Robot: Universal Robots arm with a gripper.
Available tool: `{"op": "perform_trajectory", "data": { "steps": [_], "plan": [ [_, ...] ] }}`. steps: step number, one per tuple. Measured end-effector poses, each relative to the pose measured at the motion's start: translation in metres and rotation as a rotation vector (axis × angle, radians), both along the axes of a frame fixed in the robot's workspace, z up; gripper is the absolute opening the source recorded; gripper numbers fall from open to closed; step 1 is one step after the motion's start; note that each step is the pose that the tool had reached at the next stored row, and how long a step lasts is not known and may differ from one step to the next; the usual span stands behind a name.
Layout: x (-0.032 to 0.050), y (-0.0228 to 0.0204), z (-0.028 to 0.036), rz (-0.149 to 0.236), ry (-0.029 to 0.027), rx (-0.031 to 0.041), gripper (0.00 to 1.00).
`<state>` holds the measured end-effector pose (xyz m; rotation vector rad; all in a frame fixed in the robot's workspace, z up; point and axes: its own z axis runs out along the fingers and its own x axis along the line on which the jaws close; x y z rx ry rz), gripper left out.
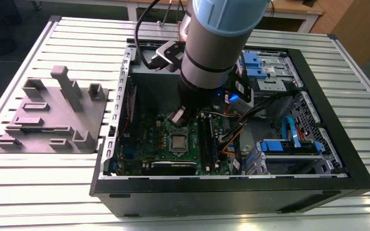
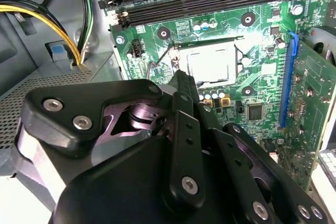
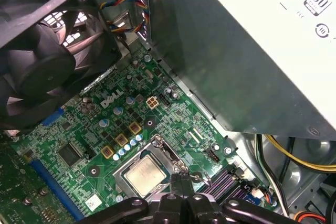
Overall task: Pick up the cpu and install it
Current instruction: 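Install the first cpu locking lever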
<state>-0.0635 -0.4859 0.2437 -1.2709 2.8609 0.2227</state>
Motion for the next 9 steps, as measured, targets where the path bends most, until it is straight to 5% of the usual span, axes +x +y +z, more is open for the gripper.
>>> {"op": "perform_trajectory", "data": {
  "steps": [9],
  "plan": [
    [0.0174,-0.0002,0.0,0.0,0.0033,0.0004,0.1]
  ]
}}
